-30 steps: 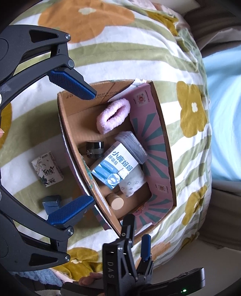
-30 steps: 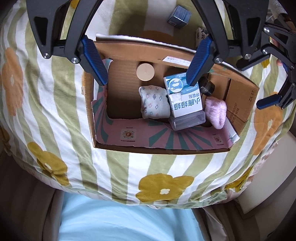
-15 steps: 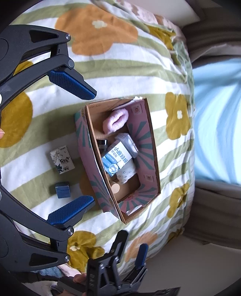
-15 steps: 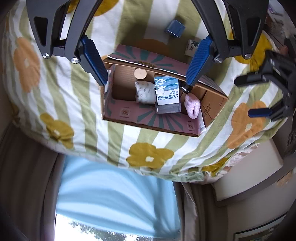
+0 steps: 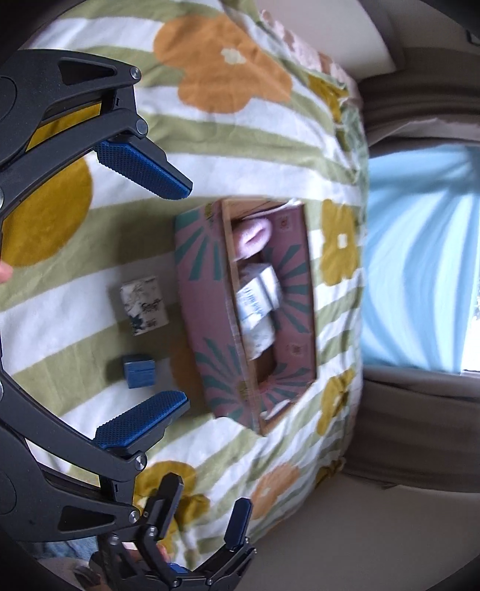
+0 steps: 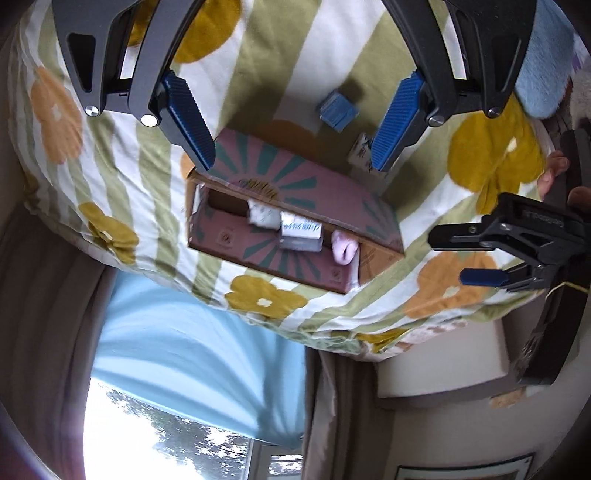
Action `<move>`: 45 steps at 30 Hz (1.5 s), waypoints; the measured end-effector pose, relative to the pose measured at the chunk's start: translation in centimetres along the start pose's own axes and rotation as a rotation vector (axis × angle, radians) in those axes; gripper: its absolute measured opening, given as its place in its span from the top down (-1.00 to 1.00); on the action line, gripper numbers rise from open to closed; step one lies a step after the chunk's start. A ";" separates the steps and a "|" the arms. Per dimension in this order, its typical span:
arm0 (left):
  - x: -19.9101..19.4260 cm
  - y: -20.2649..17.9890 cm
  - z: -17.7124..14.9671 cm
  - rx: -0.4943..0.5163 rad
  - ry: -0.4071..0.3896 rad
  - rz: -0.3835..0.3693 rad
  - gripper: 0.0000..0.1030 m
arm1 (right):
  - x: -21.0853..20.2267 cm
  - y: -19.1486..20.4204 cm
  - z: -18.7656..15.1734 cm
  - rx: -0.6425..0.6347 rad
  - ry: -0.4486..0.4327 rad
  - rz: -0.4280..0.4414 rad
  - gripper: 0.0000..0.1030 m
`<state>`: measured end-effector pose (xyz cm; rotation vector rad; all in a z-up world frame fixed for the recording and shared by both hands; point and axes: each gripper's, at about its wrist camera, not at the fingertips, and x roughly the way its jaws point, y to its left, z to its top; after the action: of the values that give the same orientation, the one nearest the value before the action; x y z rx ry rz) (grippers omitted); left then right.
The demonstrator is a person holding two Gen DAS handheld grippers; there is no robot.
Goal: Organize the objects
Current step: 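Move both tools back toward the white printed packet and blue cube, then grasp the white printed packet with left tool while right tool grasps the blue cube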
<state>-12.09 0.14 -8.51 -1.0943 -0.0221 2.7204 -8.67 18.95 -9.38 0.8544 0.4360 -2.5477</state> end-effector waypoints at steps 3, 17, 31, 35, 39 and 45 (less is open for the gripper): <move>3.3 -0.9 -1.8 0.001 0.084 -0.008 -1.00 | 1.7 1.1 -2.2 -0.035 0.014 0.053 -0.63; 12.8 -0.9 -5.9 -0.083 0.170 0.070 -1.00 | 11.0 4.4 -7.3 -0.139 0.088 0.133 -0.63; 15.2 -2.0 -7.2 -0.043 0.165 0.121 -0.85 | 13.6 4.0 -7.3 -0.065 0.116 0.126 -0.54; 15.4 -2.2 -7.5 -0.048 0.167 0.125 -0.54 | 14.5 3.7 -7.4 -0.034 0.149 0.122 -0.20; 15.5 -2.1 -7.6 -0.038 0.167 0.134 -0.28 | 14.9 3.6 -7.4 -0.025 0.163 0.121 0.02; 15.4 -2.4 -7.8 -0.035 0.159 0.140 -0.23 | 14.7 3.6 -7.4 -0.006 0.154 0.127 0.10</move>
<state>-17.11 5.08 -24.43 -1.3671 0.0318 2.7536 -13.97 14.73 -24.77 1.0462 0.4214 -2.3733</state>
